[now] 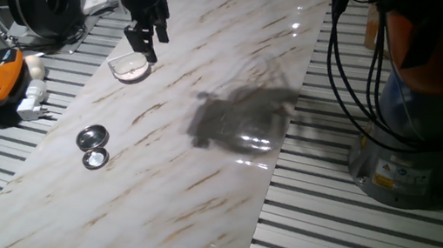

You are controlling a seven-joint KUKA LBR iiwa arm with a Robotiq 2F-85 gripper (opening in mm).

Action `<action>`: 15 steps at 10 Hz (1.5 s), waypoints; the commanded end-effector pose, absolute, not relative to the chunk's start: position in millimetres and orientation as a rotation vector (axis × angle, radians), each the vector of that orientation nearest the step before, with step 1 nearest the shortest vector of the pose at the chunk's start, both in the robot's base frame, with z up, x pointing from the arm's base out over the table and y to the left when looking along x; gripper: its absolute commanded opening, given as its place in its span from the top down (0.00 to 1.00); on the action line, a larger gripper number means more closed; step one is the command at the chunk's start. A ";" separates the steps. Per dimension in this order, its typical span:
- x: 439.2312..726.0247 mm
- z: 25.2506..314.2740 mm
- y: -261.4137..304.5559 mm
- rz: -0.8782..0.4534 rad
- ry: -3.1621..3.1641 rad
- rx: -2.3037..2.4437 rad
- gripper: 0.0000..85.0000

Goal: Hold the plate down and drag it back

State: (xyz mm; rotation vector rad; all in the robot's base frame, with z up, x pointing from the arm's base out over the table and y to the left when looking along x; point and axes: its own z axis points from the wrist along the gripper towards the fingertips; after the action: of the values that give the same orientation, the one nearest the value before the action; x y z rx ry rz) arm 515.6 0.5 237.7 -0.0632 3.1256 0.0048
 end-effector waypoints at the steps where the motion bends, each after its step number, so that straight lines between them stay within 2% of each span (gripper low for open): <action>1: 515.6 237.6 0.6 0.007 3.125 -0.061 1.00; 9: 516.8 235.9 1.2 0.058 3.134 -0.044 1.00; 15: 518.1 234.0 3.7 0.041 3.125 -0.027 1.00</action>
State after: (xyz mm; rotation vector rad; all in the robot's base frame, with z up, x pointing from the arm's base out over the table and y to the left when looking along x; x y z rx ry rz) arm 518.4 3.8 233.0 -0.0245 3.1206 0.0306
